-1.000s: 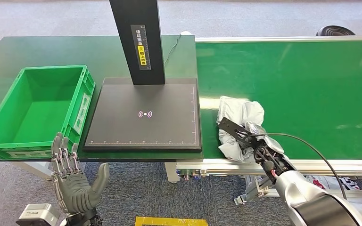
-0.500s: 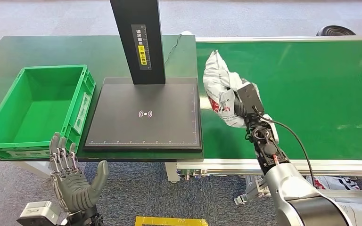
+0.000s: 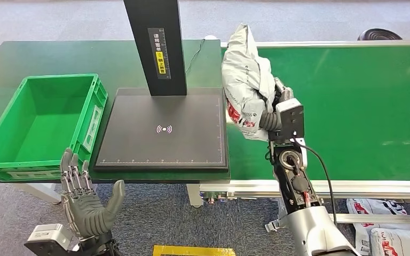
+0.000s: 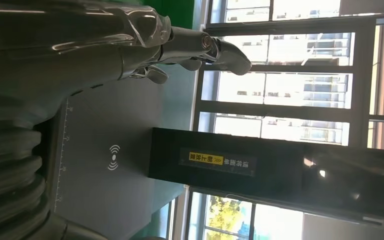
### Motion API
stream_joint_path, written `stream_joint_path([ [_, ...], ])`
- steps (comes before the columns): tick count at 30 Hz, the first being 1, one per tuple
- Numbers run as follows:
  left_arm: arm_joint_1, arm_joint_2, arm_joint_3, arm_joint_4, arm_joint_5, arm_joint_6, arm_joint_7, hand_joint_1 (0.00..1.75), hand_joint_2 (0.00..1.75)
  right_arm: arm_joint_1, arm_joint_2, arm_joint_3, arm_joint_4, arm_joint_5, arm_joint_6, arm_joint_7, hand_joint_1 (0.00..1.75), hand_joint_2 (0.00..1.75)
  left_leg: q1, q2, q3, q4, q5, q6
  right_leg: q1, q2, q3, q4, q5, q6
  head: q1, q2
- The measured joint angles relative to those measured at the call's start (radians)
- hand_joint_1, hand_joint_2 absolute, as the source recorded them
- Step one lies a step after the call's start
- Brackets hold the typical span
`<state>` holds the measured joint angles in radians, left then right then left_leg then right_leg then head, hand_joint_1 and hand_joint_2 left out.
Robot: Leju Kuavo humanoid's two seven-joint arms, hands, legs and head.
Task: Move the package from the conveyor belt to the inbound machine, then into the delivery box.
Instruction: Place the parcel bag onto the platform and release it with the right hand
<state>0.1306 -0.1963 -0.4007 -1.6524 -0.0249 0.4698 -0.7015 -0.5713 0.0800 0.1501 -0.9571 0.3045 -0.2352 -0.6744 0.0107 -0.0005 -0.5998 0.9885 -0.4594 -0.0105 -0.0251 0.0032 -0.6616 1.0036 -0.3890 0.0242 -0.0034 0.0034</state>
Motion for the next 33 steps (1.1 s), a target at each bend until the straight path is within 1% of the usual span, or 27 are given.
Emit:
stream_joint_path([
  [7, -0.019, -0.007, 0.002, 0.026, -0.003, -0.031, 0.000, 0.00, 1.75, 0.024, 0.041, 0.092, -0.005, 0.005, 0.005, 0.011, 1.75, 1.75, 0.000, 0.000, 0.000, 0.000, 0.000, 0.000, 0.000, 0.000, 0.000, 0.000, 0.000, 0.000, 0.000, 0.000],
  [12, -0.027, -0.008, 0.002, 0.039, -0.003, -0.036, 0.000, 0.00, 1.75, 0.024, 0.063, 0.126, 0.006, -0.011, 0.011, 0.009, 1.75, 1.75, 0.000, 0.000, 0.000, 0.000, 0.000, 0.000, 0.000, 0.000, 0.000, 0.000, 0.000, 0.000, 0.000, 0.000],
  [16, -0.039, -0.010, -0.001, 0.054, -0.026, -0.016, 0.000, 0.00, 1.75, 0.018, 0.100, 0.171, 0.024, -0.030, 0.012, 0.004, 1.75, 1.75, 0.000, 0.000, 0.000, 0.000, 0.000, 0.000, 0.000, 0.000, -0.001, 0.000, 0.000, 0.000, 0.000, 0.000],
  [19, -0.054, -0.011, -0.005, 0.066, -0.033, -0.003, 0.000, 0.00, 1.75, -0.007, 0.132, 0.217, 0.048, -0.029, 0.004, 0.018, 1.75, 1.75, 0.000, 0.000, 0.000, 0.000, 0.000, 0.000, 0.000, 0.000, -0.001, 0.000, 0.000, 0.000, 0.000, 0.000],
  [23, -0.065, -0.016, -0.008, 0.079, -0.025, -0.011, 0.000, 0.00, 1.75, -0.057, 0.163, 0.265, 0.093, -0.005, -0.009, 0.059, 1.75, 1.75, 0.000, 0.000, 0.000, 0.000, 0.001, 0.000, 0.000, 0.000, -0.001, 0.000, 0.000, 0.000, 0.000, 0.000],
  [28, -0.074, -0.019, -0.012, 0.088, -0.048, 0.007, 0.000, 0.00, 1.75, -0.127, 0.186, 0.322, 0.164, 0.079, -0.024, 0.116, 1.75, 1.75, 0.000, 0.000, 0.000, 0.000, 0.001, 0.000, 0.000, 0.000, -0.001, 0.000, 0.000, 0.000, 0.000, 0.000],
  [33, -0.080, -0.018, -0.019, 0.089, -0.046, 0.007, 0.000, 0.00, 1.75, -0.158, 0.203, 0.351, 0.210, 0.093, -0.024, 0.130, 1.75, 1.75, 0.000, 0.000, 0.000, 0.000, 0.001, 0.000, 0.000, 0.000, -0.001, 0.000, 0.000, 0.000, 0.000, 0.000],
])
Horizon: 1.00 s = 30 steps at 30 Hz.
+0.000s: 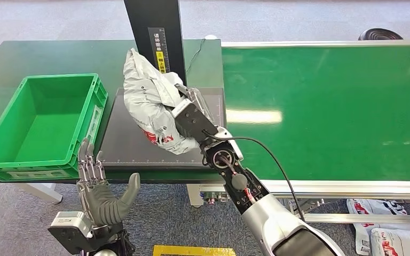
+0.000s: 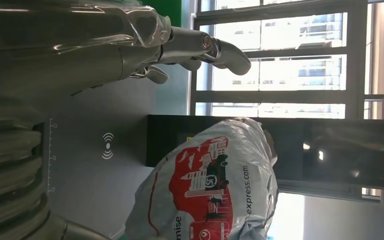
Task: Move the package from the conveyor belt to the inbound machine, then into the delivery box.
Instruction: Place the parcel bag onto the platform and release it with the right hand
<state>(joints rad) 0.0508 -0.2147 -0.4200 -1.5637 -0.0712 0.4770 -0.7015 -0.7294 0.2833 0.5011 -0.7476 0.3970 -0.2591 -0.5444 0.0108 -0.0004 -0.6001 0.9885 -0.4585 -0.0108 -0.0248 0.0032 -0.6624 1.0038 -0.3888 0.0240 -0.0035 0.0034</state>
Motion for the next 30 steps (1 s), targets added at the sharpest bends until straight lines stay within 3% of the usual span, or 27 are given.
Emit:
stream_joint_path([
  [4, -0.002, 0.001, -0.006, 0.000, -0.002, 0.002, 0.000, 0.00, 1.75, -0.016, 0.005, 0.009, 0.023, 0.012, 0.000, 0.013, 1.75, 1.75, 0.000, 0.000, 0.000, 0.000, 0.000, 0.000, 0.000, 0.000, 0.000, 0.000, 0.000, 0.000, 0.000, 0.000],
  [10, -0.007, 0.003, -0.015, 0.010, 0.002, 0.003, 0.000, 0.00, 1.75, -0.098, 0.012, 0.023, 0.124, 0.067, -0.014, 0.101, 1.75, 1.75, 0.000, 0.000, 0.000, 0.000, 0.000, 0.000, 0.000, 0.000, 0.000, 0.000, 0.000, 0.000, 0.000, 0.000],
  [22, -0.009, 0.003, -0.027, 0.018, 0.008, -0.019, 0.000, 0.00, 1.75, -0.290, 0.008, 0.074, 0.347, 0.262, -0.031, 0.414, 1.75, 1.75, 0.000, 0.000, 0.000, 0.000, 0.001, 0.000, 0.000, 0.000, 0.000, 0.000, 0.000, 0.000, 0.000, 0.000],
  [27, -0.011, 0.003, -0.030, 0.022, 0.012, -0.018, 0.000, 0.00, 1.75, -0.315, 0.002, 0.100, 0.391, 0.288, -0.004, 0.482, 1.75, 1.75, 0.000, 0.000, 0.000, 0.000, 0.001, 0.000, 0.000, 0.000, 0.000, 0.000, 0.000, 0.000, 0.000, 0.000],
  [29, -0.011, 0.003, -0.031, 0.023, 0.013, -0.013, 0.000, 0.00, 1.75, -0.315, 0.001, 0.101, 0.403, 0.285, 0.015, 0.491, 1.28, 1.75, 0.000, 0.000, 0.000, 0.000, 0.001, 0.000, 0.000, 0.000, 0.000, 0.000, 0.000, 0.000, 0.000, 0.000],
  [30, -0.011, 0.003, -0.031, 0.023, 0.014, -0.009, 0.000, 0.00, 1.75, -0.313, 0.001, 0.101, 0.409, 0.284, 0.021, 0.492, 0.85, 1.75, 0.000, 0.000, 0.000, 0.000, 0.001, 0.000, 0.000, 0.000, 0.000, 0.000, 0.000, 0.000, 0.000, 0.000],
])
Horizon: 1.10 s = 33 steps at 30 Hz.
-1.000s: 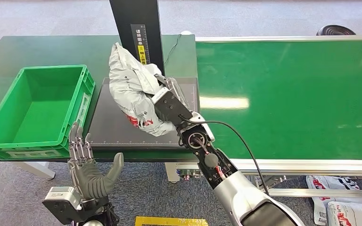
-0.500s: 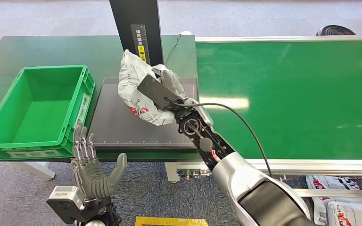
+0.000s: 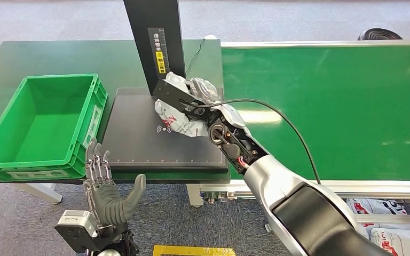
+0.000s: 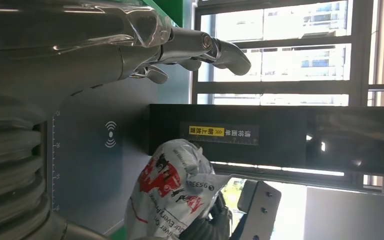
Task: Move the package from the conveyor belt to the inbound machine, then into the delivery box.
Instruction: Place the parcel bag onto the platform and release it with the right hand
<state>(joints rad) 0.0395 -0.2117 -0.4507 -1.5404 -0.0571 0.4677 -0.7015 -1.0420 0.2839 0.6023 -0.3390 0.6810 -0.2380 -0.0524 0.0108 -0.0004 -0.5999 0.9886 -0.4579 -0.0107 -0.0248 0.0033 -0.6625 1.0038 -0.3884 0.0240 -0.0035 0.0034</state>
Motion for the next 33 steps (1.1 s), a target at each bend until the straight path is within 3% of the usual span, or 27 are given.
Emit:
stream_joint_path([
  [1, 0.000, 0.000, 0.000, 0.000, 0.001, 0.004, 0.000, 0.00, 1.75, 0.003, 0.000, 0.000, 0.005, -0.001, 0.003, 0.000, 0.41, 1.75, 0.000, 0.000, 0.000, 0.000, 0.000, 0.000, 0.000, 0.000, 0.000, 0.000, 0.000, 0.000, 0.000, 0.000],
  [3, -0.001, 0.000, 0.000, 0.000, 0.002, 0.010, 0.000, 0.00, 1.75, 0.010, 0.000, 0.001, 0.013, -0.001, 0.001, 0.001, 0.00, 1.75, 0.000, 0.000, 0.000, 0.000, 0.000, 0.000, 0.000, 0.000, 0.000, 0.000, 0.000, 0.000, 0.000, 0.000],
  [33, -0.014, 0.000, -0.004, 0.010, 0.009, 0.026, 0.000, 0.00, 1.75, 0.018, -0.001, -0.005, 0.037, 0.005, -0.003, 0.002, 0.00, 1.75, 0.000, 0.000, 0.000, 0.000, 0.000, 0.000, 0.000, 0.000, 0.000, 0.000, 0.000, 0.000, 0.000, 0.000],
])
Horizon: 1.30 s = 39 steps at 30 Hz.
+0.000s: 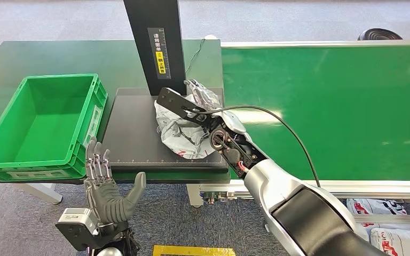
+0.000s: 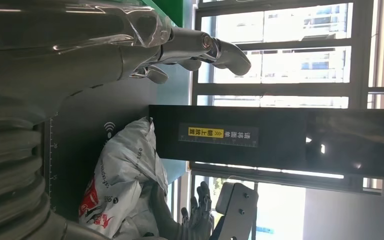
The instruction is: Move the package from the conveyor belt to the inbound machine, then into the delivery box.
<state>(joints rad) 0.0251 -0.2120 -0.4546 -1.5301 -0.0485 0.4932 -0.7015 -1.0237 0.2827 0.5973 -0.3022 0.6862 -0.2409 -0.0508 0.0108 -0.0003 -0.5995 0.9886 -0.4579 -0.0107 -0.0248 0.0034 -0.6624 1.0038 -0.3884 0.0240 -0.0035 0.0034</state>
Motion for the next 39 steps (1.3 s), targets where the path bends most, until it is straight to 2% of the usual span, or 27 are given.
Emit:
stream_joint_path([
  [6, -0.005, 0.000, -0.001, 0.010, 0.000, 0.002, 0.000, 0.00, 1.75, -0.009, -0.001, -0.038, -0.007, -0.057, 0.021, -0.120, 0.00, 1.75, 0.000, 0.000, 0.000, 0.000, 0.000, 0.000, 0.000, 0.000, 0.000, 0.000, 0.000, 0.000, 0.000, 0.000],
  [14, -0.007, 0.000, 0.002, 0.015, -0.013, 0.030, 0.000, 0.00, 1.75, 0.004, 0.013, -0.175, -0.070, -0.304, 0.178, -0.359, 0.00, 1.75, 0.000, 0.000, 0.000, 0.000, 0.000, 0.000, 0.000, 0.000, 0.000, 0.000, 0.000, 0.000, 0.000, 0.000],
  [18, 0.001, 0.004, 0.004, 0.014, -0.019, 0.048, 0.000, 0.00, 1.75, 0.037, -0.004, -0.228, -0.163, -0.382, 0.226, -0.425, 0.00, 1.75, 0.000, 0.000, 0.000, 0.000, 0.000, 0.000, 0.000, 0.000, 0.000, 0.000, 0.000, 0.000, 0.000, 0.000],
  [21, 0.011, 0.008, 0.003, 0.013, -0.020, 0.056, 0.000, 0.00, 1.75, 0.045, -0.031, -0.252, -0.252, -0.422, 0.233, -0.436, 0.00, 1.75, 0.000, 0.000, 0.000, 0.000, 0.000, 0.000, 0.000, 0.000, 0.000, 0.000, 0.000, 0.000, 0.000, 0.000],
  [24, 0.016, 0.014, 0.002, 0.011, -0.019, 0.060, 0.000, 0.00, 1.75, 0.051, -0.061, -0.270, -0.342, -0.453, 0.222, -0.440, 0.00, 1.75, 0.000, 0.000, 0.000, 0.000, 0.000, 0.000, 0.000, 0.000, 0.000, 0.000, 0.000, 0.000, 0.000, 0.000],
  [30, 0.020, 0.023, 0.001, 0.007, -0.012, 0.071, 0.000, 0.00, 1.75, 0.102, -0.128, -0.294, -0.567, -0.521, 0.124, -0.479, 0.00, 1.75, 0.000, 0.000, 0.000, 0.000, 0.000, 0.000, 0.000, 0.000, 0.000, 0.000, 0.000, 0.000, 0.000, 0.000],
  [33, 0.020, 0.026, 0.001, 0.007, -0.012, 0.072, 0.000, 0.00, 1.75, 0.129, -0.150, -0.300, -0.649, -0.536, 0.105, -0.491, 0.00, 1.75, 0.000, 0.001, 0.001, 0.000, 0.000, 0.000, 0.000, 0.001, 0.000, 0.000, 0.000, 0.000, 0.000, 0.000],
  [39, 0.022, 0.035, 0.002, 0.003, -0.012, 0.074, 0.000, 0.00, 1.75, 0.264, -0.191, -0.306, -0.868, -0.614, -0.009, -0.572, 0.00, 1.75, 0.000, 0.000, 0.001, 0.000, -0.001, 0.000, 0.000, -0.001, 0.001, 0.000, 0.000, 0.000, 0.000, 0.000],
])
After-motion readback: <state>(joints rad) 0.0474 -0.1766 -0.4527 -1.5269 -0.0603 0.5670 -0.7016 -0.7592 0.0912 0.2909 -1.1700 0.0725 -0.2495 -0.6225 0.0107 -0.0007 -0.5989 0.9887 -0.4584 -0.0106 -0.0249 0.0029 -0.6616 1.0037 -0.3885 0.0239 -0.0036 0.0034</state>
